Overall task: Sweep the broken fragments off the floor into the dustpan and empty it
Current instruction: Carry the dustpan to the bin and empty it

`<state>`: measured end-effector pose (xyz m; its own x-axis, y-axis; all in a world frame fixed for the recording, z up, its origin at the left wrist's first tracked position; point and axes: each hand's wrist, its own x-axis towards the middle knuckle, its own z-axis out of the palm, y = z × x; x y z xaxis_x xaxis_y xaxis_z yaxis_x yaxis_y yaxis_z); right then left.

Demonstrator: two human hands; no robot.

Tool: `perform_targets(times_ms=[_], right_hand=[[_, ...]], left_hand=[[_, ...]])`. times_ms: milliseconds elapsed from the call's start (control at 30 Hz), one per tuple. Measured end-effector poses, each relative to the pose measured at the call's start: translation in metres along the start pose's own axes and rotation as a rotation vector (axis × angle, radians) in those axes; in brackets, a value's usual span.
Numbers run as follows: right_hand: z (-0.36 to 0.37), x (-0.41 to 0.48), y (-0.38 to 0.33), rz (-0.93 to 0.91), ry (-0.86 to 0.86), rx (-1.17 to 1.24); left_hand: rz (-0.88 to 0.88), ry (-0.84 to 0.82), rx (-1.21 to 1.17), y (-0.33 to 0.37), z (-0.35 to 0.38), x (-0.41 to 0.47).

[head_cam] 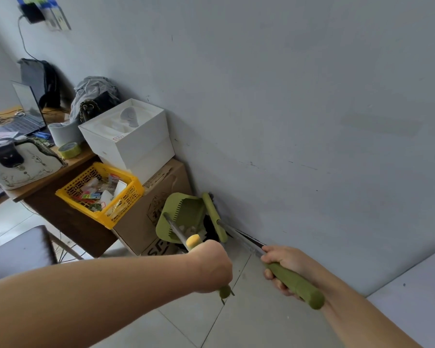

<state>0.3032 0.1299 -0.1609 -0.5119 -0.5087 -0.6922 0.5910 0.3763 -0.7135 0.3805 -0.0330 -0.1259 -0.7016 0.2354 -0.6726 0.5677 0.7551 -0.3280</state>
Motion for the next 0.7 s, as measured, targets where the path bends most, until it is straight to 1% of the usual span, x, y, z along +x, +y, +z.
perform_targets(times_ms=[267, 467, 700], right_hand=[[-0.009, -0.001, 0.0, 0.005, 0.009, -0.018], [-0.012, 0.002, 0.001, 0.007, 0.014, -0.043], [-0.016, 0.006, 0.0, 0.023, -0.012, -0.023]], left_hand=[[-0.04, 0.007, -0.026, -0.013, -0.007, -0.001], [-0.025, -0.037, -0.068, -0.021, -0.015, -0.001], [-0.046, -0.008, -0.043, -0.027, -0.015, 0.0]])
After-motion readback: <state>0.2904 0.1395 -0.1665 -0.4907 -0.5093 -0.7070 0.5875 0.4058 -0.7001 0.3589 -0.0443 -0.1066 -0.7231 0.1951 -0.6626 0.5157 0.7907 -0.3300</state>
